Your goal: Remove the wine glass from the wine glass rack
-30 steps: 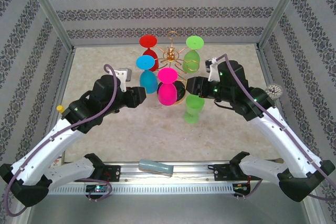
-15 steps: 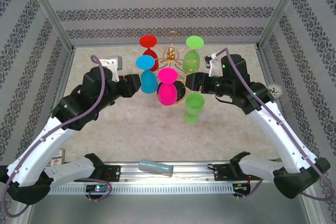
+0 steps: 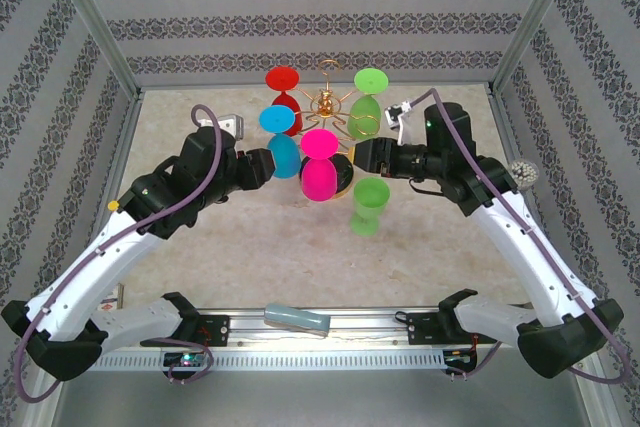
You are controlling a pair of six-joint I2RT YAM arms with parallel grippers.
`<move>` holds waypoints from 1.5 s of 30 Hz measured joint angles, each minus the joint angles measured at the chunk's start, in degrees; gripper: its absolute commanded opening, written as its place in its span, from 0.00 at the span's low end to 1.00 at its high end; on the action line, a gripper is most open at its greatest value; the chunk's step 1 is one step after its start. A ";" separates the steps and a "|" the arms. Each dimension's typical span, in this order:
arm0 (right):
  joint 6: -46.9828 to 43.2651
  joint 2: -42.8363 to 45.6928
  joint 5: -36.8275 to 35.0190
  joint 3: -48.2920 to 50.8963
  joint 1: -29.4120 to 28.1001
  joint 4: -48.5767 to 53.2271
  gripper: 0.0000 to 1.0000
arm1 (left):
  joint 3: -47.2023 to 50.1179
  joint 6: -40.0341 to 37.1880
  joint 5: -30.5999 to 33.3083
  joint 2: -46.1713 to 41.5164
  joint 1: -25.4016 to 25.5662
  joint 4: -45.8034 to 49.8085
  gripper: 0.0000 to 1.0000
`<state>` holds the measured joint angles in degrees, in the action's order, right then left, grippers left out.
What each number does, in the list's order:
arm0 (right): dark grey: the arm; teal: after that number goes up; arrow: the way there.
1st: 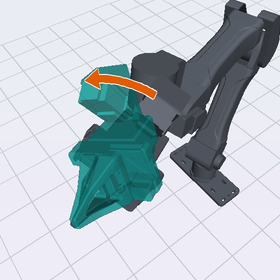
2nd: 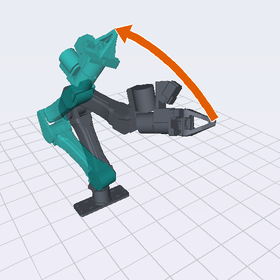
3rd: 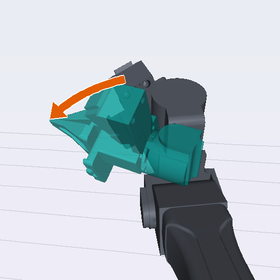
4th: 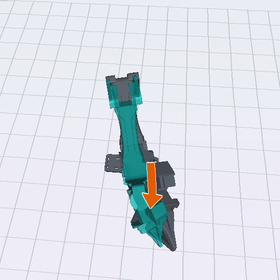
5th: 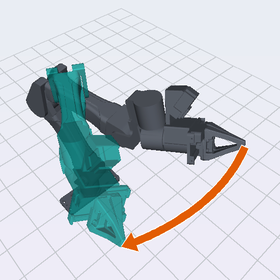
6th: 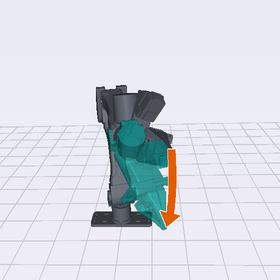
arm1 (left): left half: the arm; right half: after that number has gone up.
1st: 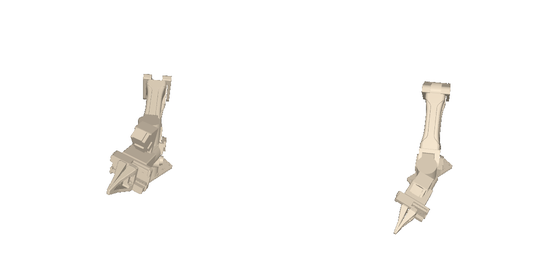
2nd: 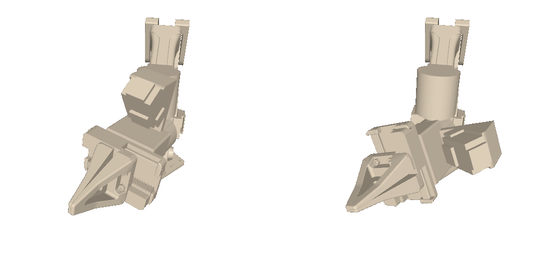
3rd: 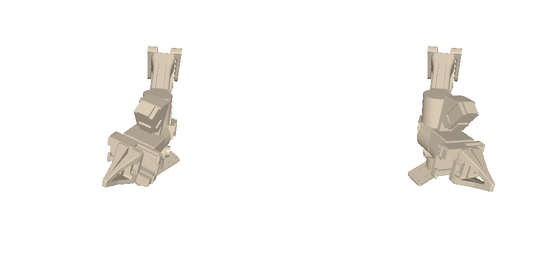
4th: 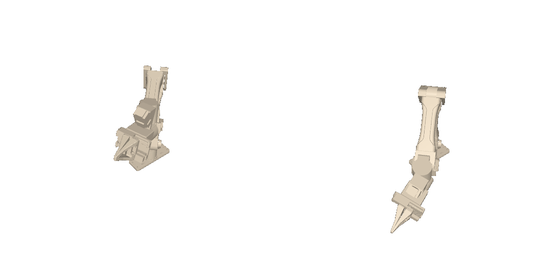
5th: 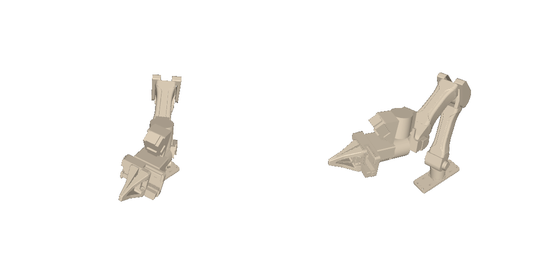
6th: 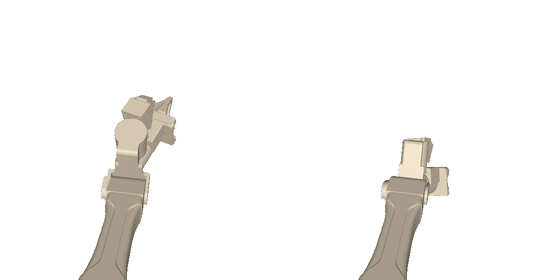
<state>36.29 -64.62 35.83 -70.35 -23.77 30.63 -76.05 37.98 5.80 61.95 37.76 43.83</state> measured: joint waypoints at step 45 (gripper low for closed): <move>3.80 -11.89 -7.93 -8.70 -4.83 -1.70 0.48 | -1.53 -5.44 -4.07 -0.59 -3.87 -2.73 0.55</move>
<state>40.10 -76.51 27.90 -79.05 -28.60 28.93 -77.58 32.53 1.74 61.36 33.89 41.10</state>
